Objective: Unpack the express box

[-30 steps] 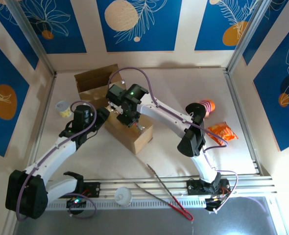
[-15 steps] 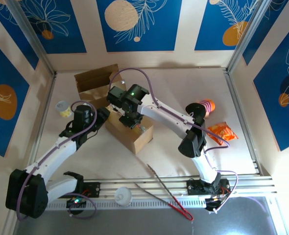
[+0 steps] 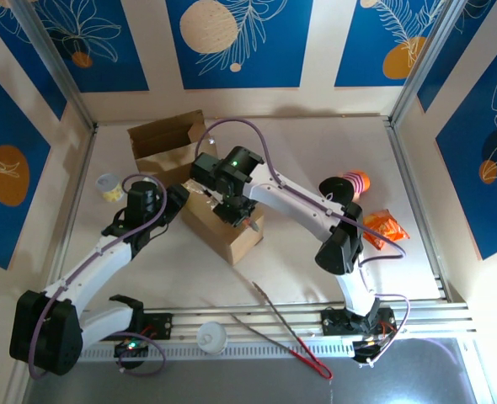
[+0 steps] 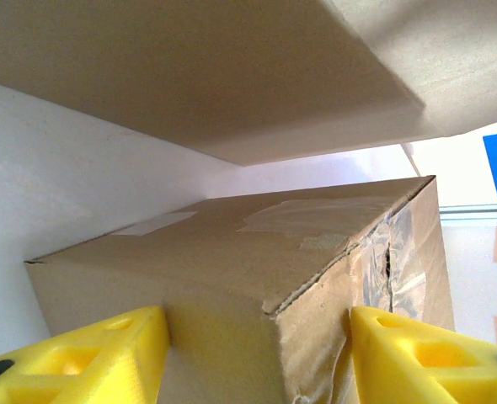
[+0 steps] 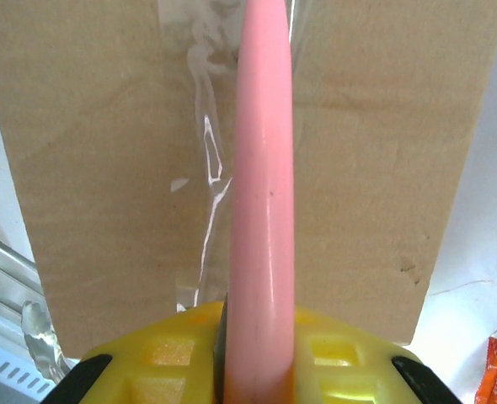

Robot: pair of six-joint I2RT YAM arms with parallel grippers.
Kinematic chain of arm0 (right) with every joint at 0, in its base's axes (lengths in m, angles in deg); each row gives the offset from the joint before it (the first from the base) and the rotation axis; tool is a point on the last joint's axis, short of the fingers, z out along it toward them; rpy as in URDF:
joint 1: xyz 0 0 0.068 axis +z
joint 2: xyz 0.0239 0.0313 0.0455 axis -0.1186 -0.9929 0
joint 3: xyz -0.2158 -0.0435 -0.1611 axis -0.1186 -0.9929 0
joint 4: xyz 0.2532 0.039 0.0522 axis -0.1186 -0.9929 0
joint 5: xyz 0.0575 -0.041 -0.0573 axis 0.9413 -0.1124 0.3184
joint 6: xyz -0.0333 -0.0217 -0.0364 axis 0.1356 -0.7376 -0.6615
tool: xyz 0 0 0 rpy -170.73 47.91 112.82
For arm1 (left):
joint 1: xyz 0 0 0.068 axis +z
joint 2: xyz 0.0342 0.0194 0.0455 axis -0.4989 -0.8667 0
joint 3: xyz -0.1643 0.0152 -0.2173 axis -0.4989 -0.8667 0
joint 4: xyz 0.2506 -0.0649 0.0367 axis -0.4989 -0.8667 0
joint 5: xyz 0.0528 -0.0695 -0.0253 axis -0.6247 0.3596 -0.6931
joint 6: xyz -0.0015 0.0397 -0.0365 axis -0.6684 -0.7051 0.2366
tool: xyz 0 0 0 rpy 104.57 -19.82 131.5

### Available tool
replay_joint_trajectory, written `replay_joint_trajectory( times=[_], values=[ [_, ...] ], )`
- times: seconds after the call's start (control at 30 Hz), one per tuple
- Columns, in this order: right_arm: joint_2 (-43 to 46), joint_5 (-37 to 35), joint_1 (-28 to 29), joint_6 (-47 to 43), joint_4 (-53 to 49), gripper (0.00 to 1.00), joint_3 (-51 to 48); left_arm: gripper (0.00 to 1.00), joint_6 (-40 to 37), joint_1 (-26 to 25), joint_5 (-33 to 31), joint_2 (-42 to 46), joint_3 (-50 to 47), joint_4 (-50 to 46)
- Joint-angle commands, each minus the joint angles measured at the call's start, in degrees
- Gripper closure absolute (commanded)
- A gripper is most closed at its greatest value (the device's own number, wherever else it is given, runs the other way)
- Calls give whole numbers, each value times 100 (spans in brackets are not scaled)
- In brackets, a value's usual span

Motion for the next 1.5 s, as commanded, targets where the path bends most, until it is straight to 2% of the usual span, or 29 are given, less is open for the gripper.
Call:
replay_joint_trajectory(
  times=[0.0, 0.63, 1.03, 1.47],
  values=[
    [250, 140, 92, 157, -271, 100, -205, 43, 83, 60, 103, -214, -277, -608],
    [966, 794, 253, 507, -330, 100, -1191, 43, 129, 89, 155, -315, -315, -446],
    [1362, 915, 358, 1088, -578, 100, -1639, 43, 183, 89, 221, -485, -340, -274],
    [1801, 1215, 724, 1766, -724, 100, -2268, 43, 180, 90, 204, -520, -360, -254]
  ],
)
